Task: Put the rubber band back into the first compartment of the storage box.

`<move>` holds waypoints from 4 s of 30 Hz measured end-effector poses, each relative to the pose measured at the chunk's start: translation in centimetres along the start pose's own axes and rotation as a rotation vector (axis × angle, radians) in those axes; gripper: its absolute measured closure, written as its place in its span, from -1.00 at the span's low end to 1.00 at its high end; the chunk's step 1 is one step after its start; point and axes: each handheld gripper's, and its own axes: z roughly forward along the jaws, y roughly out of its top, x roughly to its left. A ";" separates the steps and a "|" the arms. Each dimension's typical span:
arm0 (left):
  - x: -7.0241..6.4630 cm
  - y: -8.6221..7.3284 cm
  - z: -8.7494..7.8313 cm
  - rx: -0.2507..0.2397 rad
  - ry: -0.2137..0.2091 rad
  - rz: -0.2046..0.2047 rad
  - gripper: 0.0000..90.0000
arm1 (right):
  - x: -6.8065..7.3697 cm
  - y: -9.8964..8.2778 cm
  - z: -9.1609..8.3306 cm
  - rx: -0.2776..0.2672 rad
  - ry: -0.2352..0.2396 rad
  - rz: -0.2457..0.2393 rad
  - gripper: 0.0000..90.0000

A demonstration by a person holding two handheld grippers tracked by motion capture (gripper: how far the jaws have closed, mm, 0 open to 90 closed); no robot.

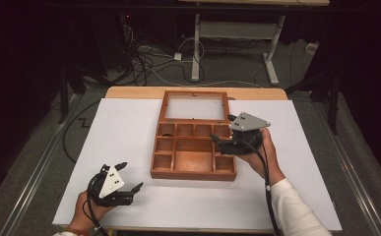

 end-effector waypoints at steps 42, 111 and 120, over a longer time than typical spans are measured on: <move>-0.4 0.2 0.0 0.002 -0.009 0.022 -0.62 | 1.6 -3.3 -5.5 -0.068 0.011 -0.032 -0.60; -0.4 0.3 0.5 0.009 -0.027 0.042 -0.62 | -0.4 -16.7 -12.5 0.025 -0.161 0.078 -0.63; -0.5 0.3 0.6 0.014 -0.031 0.047 -0.62 | 0.1 -16.8 -12.3 0.031 -0.140 0.051 -0.63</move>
